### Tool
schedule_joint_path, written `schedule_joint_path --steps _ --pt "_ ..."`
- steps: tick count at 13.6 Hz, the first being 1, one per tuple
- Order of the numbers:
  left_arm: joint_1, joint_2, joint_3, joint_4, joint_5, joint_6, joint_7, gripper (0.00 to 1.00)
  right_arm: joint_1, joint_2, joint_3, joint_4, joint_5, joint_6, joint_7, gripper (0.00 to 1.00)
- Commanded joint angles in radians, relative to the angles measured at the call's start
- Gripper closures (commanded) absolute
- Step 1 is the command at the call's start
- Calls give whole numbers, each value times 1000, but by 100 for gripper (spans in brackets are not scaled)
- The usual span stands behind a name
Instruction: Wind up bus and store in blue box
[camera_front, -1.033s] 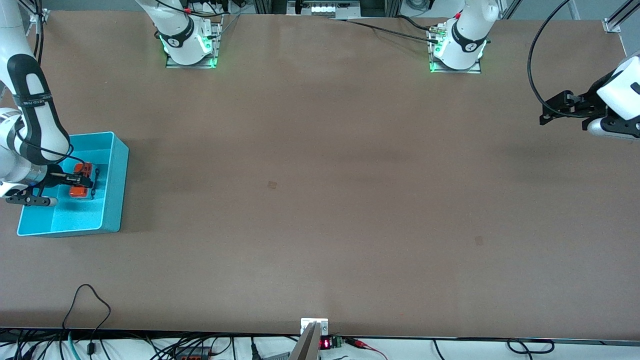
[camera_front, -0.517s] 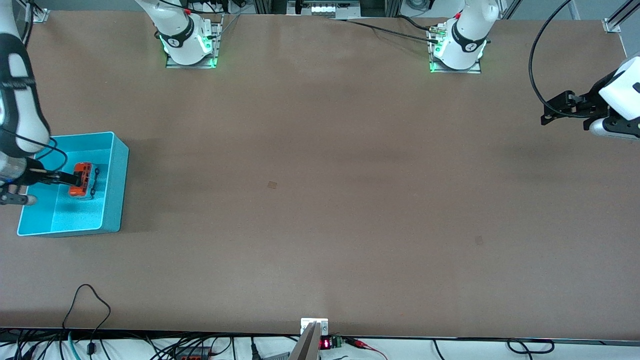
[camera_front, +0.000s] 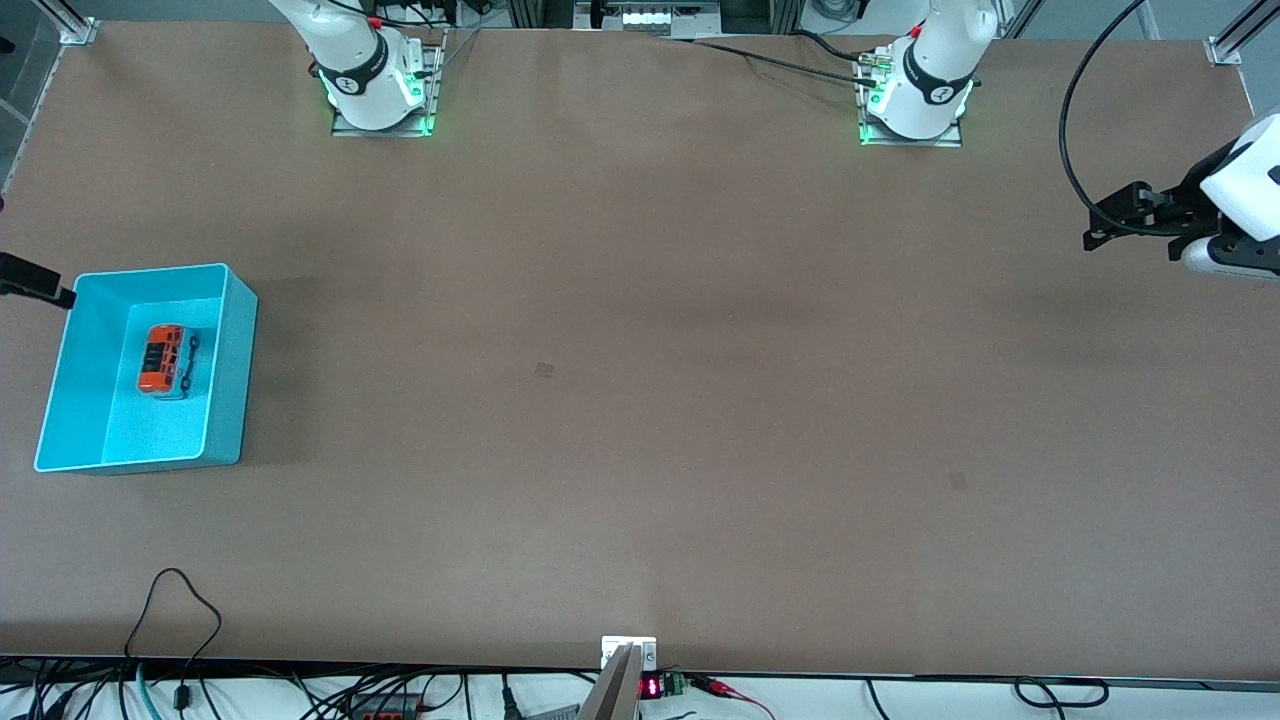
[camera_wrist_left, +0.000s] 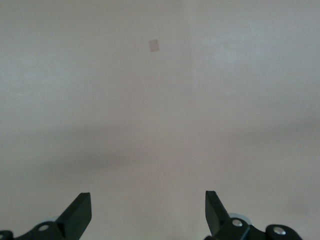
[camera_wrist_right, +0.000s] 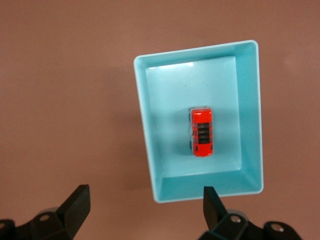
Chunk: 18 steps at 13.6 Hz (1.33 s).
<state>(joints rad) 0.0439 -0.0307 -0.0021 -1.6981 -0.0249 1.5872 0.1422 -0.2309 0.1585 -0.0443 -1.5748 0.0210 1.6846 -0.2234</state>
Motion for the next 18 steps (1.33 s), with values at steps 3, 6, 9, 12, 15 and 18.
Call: schedule_joint_path --steps 3,6,9,12,15,18 --pt "14 15 -2 31 -4 -22 22 0 211 -34 -118 58 5 -86 156 0" --pt "17 15 -2 31 -4 -22 23 0 239 -47 -158 47 8 -86 144 0" --pt "17 15 -2 31 -4 -22 23 0 226 -89 -158 -34 7 -40 148 0" --pt "17 17 -2 31 -4 -22 23 0 229 -139 -157 -117 -12 21 159 0" --pt "17 15 -2 31 -4 -22 23 0 251 -155 -146 -123 -38 18 194 0" --pt "17 17 -1 31 -4 -22 23 0 255 -191 -146 -123 -36 -28 199 0"
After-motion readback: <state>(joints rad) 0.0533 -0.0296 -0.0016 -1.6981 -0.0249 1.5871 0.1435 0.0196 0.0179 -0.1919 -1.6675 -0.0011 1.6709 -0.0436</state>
